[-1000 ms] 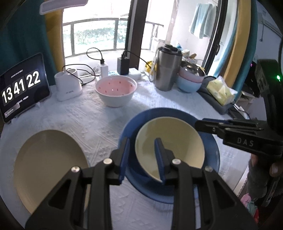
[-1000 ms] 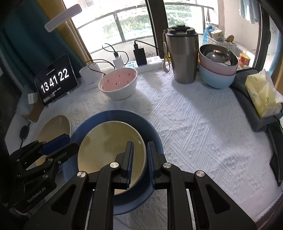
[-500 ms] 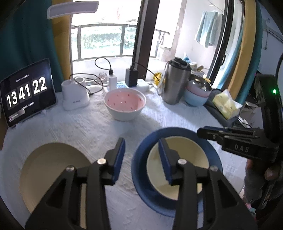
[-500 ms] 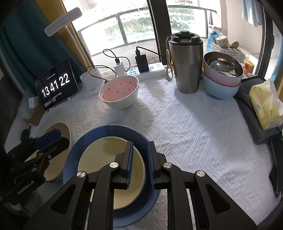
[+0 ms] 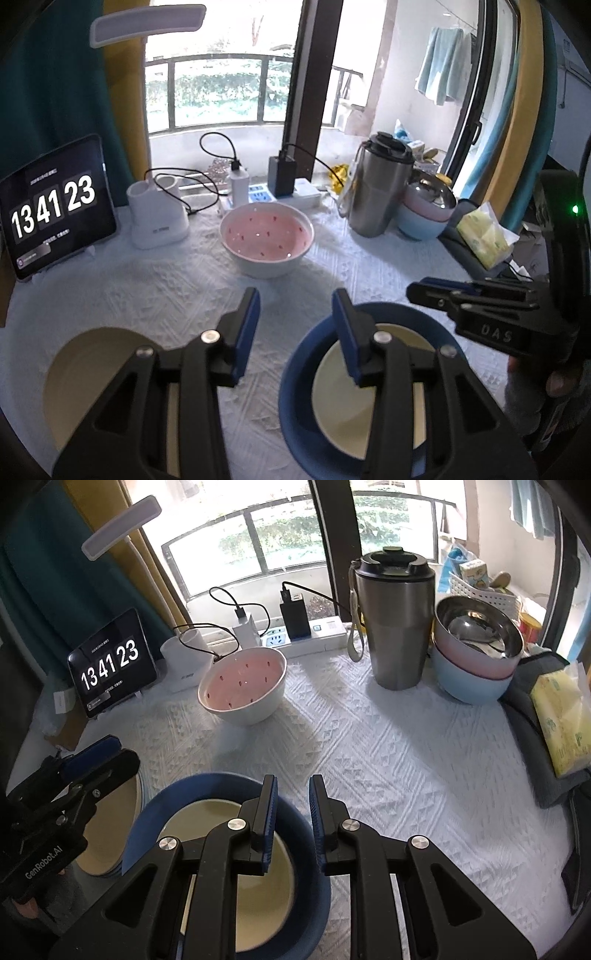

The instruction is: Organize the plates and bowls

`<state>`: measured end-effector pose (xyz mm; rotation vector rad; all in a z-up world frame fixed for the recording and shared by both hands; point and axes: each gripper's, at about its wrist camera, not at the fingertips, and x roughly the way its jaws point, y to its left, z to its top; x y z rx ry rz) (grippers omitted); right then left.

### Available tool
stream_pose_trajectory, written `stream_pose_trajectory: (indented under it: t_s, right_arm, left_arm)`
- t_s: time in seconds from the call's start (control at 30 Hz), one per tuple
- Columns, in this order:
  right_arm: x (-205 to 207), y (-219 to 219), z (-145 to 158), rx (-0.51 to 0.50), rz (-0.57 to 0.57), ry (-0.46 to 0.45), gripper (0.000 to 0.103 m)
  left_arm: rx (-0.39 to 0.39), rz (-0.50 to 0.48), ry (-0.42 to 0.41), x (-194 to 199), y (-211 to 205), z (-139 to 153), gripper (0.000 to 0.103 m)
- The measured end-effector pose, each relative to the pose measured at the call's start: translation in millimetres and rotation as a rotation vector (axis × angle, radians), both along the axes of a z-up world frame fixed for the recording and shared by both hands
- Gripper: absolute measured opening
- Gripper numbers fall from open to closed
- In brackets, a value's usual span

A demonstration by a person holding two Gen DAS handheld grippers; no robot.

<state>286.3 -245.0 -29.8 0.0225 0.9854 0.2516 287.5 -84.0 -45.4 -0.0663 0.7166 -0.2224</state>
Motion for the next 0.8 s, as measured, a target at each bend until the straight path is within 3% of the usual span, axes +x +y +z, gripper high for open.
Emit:
stream_pose_trajectory:
  t_s: [0.17, 0.53, 0.8]
  right_arm:
    - [8.7, 8.8, -0.8, -0.008, 0.029, -0.015, 0.034]
    - [39.0, 24.1, -0.2, -0.065, 0.078, -0.034, 0.034]
    - [70.6, 28.6, -1.1, -0.117, 0.109, -0.044, 0.034]
  left_arm:
    - [0.002, 0.01, -0.006, 10.1, -1.0, 1.4, 0.042]
    - [0.048, 0.059, -0.003, 46.0, 2.5, 2.5, 0.042]
    - [0.028, 0.125, 0.029, 75.1, 14.1, -11.2, 0.042]
